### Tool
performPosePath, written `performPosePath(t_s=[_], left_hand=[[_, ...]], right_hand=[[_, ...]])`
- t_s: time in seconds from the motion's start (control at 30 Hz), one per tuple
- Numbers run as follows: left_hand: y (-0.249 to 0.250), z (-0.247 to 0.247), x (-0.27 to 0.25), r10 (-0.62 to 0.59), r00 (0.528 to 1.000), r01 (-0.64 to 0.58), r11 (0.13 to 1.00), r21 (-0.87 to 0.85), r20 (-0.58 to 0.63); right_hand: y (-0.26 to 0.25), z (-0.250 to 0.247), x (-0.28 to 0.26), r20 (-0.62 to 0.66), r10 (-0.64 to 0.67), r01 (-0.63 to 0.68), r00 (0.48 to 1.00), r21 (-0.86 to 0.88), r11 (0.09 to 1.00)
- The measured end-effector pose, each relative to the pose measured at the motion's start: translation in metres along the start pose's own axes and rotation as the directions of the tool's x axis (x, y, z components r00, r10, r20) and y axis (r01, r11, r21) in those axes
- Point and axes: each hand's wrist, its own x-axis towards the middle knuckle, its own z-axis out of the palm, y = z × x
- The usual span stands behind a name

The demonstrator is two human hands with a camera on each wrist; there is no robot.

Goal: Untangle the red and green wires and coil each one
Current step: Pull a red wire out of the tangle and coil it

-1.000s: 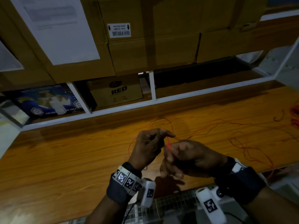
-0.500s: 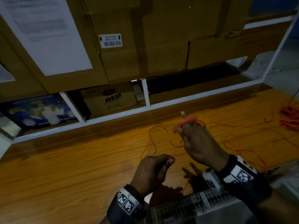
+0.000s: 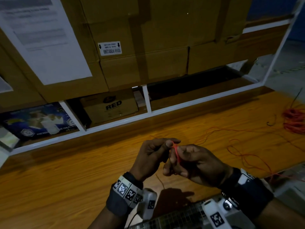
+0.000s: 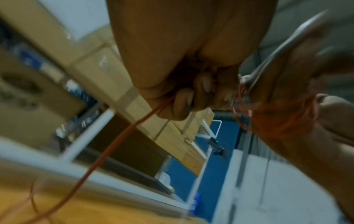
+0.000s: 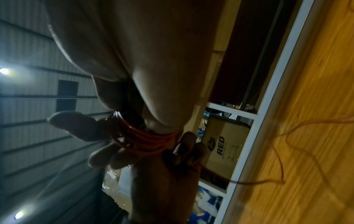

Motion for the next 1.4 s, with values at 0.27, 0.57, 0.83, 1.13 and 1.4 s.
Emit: performPosePath(t_s=[0.27, 0.57, 0.83, 1.13, 1.4], left_hand=[[-0.021, 0.033, 0.001, -0.082, 0.996, 0.073, 0.981, -0.179, -0.042], [-0.057, 0.035, -0.025, -0.089, 0.996, 0.094, 0.947, 0.306, -0.032], [-0.026, -0.013, 0.005, 0.113, 0.989, -0.145, 0.856, 0.496, 0.094], [-0.025, 0.009, 0.023, 0.01, 0.999, -0.006, 0.994, -0.106, 0.042], [-0.044, 0.035, 0.005, -0.133, 0.984, 0.125, 0.99, -0.068, -0.118]], right_hand=[[-0.028, 0.019, 0.005, -0.254, -0.157, 0.275, 0.954, 0.545, 0.792], [-0.03, -0.05, 0.022, -0.41, -0.57, -0.173, 0.712, -0.889, 0.424], [-0.013, -0.059, 0.004, -0.277, 0.211, -0.336, 0.937, -0.566, 0.753], [-0.026, -0.027, 0.002, 0.207, 0.195, -0.194, 0.959, -0.028, 0.981], [-0.072, -0.032, 0.029, -0.324, -0.307, 0.365, 0.895, 0.134, 0.921]])
